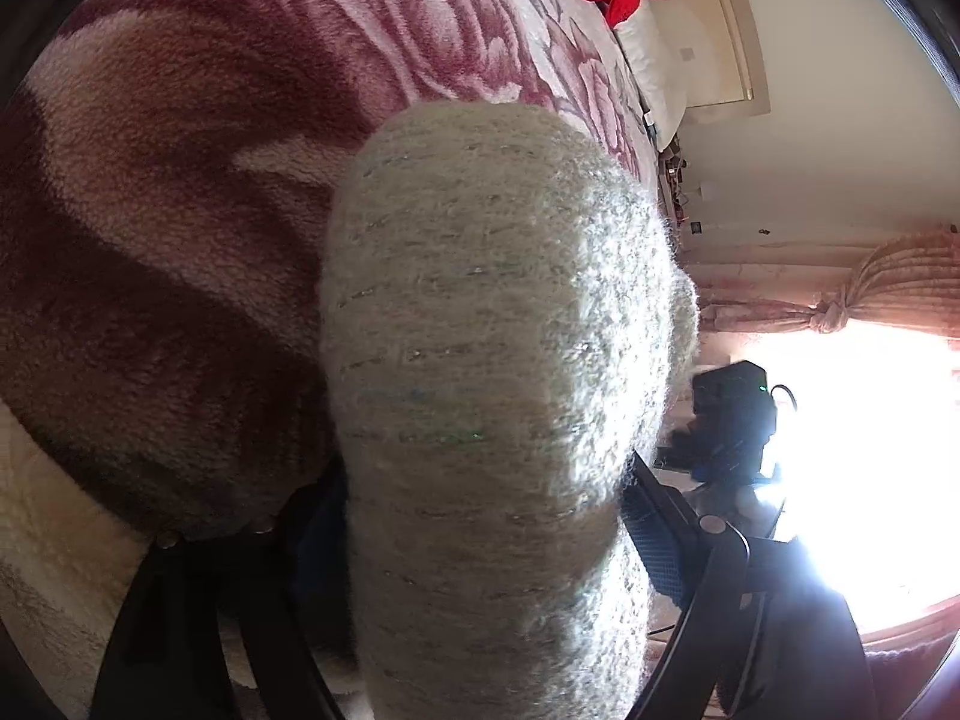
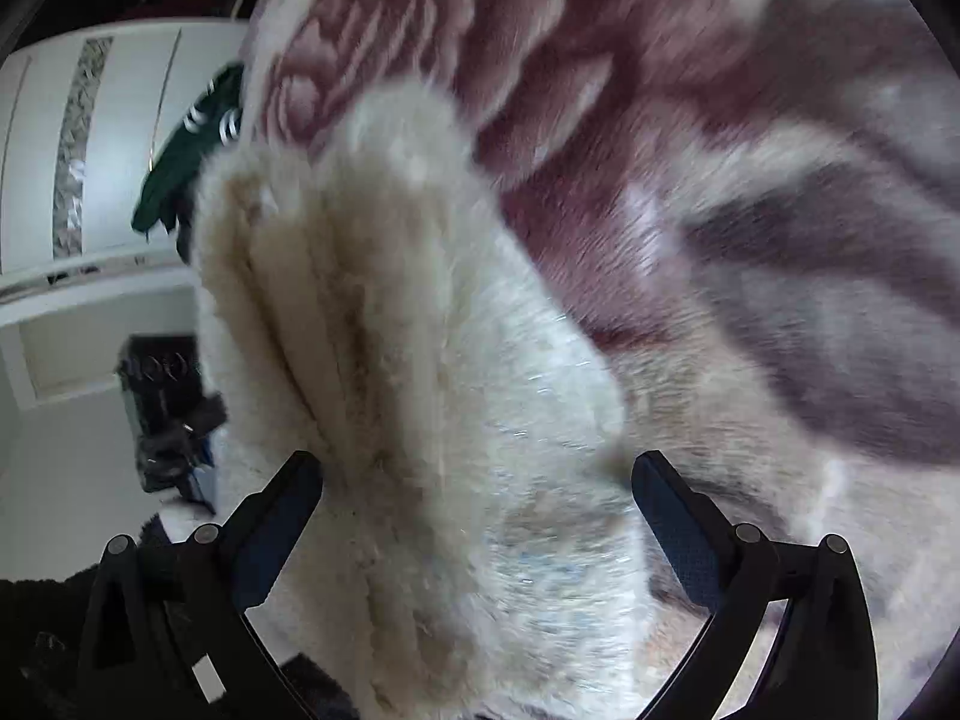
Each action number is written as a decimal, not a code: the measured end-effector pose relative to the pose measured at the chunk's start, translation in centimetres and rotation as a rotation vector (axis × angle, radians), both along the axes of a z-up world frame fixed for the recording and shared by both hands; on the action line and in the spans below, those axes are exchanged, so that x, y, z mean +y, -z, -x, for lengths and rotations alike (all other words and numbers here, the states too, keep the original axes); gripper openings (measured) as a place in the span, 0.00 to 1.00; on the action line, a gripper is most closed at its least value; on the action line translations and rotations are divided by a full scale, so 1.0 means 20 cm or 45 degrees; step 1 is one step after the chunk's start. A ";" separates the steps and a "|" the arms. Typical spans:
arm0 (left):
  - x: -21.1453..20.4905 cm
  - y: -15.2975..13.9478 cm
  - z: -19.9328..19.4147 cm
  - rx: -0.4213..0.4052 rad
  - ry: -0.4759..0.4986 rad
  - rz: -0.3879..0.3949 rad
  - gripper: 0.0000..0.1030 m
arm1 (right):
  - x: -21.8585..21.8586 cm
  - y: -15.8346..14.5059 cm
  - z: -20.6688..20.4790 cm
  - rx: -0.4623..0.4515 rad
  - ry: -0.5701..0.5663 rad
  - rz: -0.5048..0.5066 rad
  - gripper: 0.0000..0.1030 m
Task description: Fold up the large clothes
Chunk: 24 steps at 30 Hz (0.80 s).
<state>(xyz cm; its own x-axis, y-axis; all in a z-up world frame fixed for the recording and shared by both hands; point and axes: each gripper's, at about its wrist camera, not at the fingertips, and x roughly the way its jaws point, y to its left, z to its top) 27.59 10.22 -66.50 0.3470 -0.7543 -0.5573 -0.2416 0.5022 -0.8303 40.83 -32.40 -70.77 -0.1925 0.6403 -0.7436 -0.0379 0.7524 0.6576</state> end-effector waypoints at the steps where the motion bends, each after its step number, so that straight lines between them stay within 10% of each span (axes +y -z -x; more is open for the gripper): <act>1: 0.00 0.00 0.00 -0.002 0.002 0.004 0.80 | -0.08 -0.04 0.00 -0.014 0.078 -0.053 1.00; 10: -0.01 0.01 0.00 -0.001 -0.016 0.015 0.80 | -0.54 0.34 0.21 0.311 0.485 -0.258 1.00; 12: -0.01 0.01 0.00 0.001 -0.016 0.020 0.80 | -0.53 0.33 0.24 0.291 0.487 -0.327 0.70; 13: -0.01 0.01 0.00 0.001 -0.012 0.019 0.80 | -0.51 0.33 0.28 0.325 0.491 -0.371 0.22; 21: -0.04 -0.02 -0.13 -0.010 0.078 -0.025 0.80 | -0.75 0.13 0.56 0.244 0.764 -0.385 0.10; 24: -0.02 0.01 -0.13 0.005 0.063 0.008 0.80 | -0.79 0.12 0.53 0.158 0.662 -0.354 0.27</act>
<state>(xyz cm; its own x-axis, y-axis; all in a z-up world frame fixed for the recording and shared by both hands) 30.25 9.79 -66.68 0.3071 -0.7739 -0.5538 -0.2202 0.5084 -0.8325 30.21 -48.24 -73.26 0.1232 0.8411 -0.5266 0.3783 0.4508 0.8085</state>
